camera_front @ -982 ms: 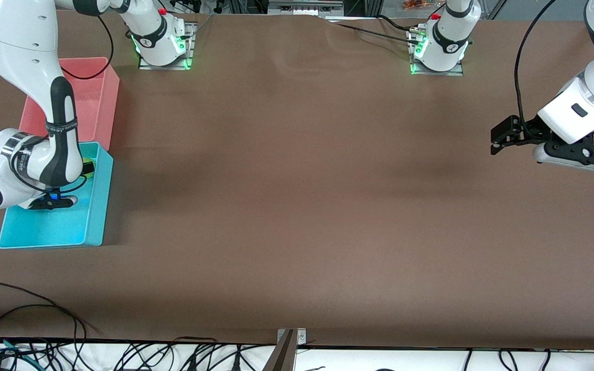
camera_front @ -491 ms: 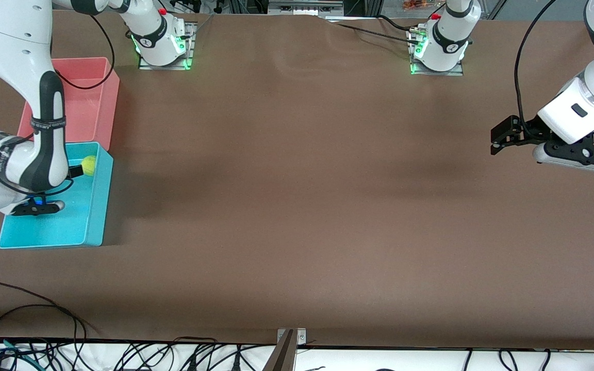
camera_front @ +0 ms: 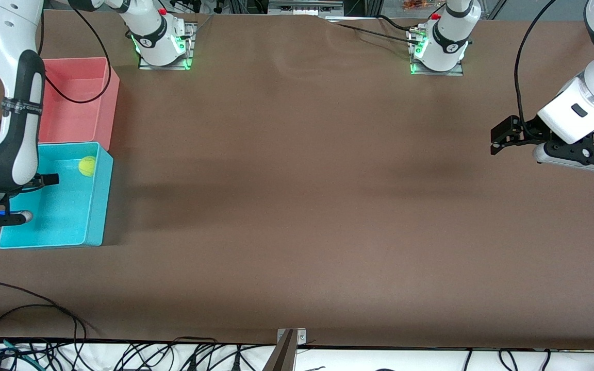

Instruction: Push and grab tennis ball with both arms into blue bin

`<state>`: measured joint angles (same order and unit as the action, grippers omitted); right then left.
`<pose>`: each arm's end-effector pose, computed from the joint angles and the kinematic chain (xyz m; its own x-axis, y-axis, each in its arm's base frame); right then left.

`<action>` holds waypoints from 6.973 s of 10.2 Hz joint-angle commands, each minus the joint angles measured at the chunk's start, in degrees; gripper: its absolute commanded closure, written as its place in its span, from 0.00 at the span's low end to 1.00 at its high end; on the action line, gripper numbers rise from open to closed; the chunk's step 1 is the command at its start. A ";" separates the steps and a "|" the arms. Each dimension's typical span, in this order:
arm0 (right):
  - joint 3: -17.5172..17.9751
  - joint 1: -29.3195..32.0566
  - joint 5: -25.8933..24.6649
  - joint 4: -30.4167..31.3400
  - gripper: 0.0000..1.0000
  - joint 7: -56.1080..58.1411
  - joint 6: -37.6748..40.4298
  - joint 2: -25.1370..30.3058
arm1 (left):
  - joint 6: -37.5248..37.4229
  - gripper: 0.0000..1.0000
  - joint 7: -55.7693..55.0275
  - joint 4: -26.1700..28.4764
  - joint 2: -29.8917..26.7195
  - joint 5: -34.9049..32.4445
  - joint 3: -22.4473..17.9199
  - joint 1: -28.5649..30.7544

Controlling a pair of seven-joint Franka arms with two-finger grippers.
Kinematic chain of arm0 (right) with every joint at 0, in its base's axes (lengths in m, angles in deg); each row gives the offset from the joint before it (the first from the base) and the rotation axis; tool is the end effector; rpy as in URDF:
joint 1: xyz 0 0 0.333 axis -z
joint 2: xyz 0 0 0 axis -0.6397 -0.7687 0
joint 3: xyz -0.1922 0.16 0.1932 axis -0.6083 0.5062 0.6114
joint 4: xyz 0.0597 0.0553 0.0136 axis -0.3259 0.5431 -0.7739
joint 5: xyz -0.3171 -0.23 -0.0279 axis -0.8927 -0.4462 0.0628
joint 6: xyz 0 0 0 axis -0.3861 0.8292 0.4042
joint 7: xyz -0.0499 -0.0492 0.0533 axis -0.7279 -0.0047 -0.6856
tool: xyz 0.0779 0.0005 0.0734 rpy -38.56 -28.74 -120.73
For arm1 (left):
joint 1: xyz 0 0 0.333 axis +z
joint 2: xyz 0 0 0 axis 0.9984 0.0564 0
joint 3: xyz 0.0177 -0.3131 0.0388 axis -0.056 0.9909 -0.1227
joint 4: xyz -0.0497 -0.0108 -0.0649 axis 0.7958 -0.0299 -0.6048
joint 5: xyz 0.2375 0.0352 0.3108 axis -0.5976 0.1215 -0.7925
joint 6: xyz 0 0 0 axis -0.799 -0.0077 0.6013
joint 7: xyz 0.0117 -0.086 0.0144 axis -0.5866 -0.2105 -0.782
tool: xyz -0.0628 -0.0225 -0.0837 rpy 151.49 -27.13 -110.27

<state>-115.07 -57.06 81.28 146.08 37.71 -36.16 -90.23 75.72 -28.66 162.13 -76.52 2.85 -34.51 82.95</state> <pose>0.6613 -0.1286 0.3744 0.9159 0.0440 -0.3989 0.1012 -0.9872 0.1235 0.5921 -0.0706 0.5951 0.9846 -0.1721 0.0316 -0.1727 -0.9848 0.0161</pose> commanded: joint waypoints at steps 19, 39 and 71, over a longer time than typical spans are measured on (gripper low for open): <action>34.05 18.52 -8.30 16.00 0.00 -19.45 -10.24 36.41 | -1.16 0.00 0.29 -1.86 0.77 0.64 -0.22 -0.14; 34.23 18.52 -6.02 20.04 0.00 -19.00 -9.00 39.32 | -1.16 0.00 0.29 -1.86 0.77 0.72 -0.22 -0.14; 34.23 18.52 -5.93 18.55 0.00 -18.21 -8.91 38.79 | -1.08 0.00 0.29 -1.77 1.12 0.64 -0.22 -0.05</action>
<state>-81.39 -39.12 74.59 164.51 18.39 -45.22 -52.39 75.72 -28.66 162.05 -76.11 2.85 -34.52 82.95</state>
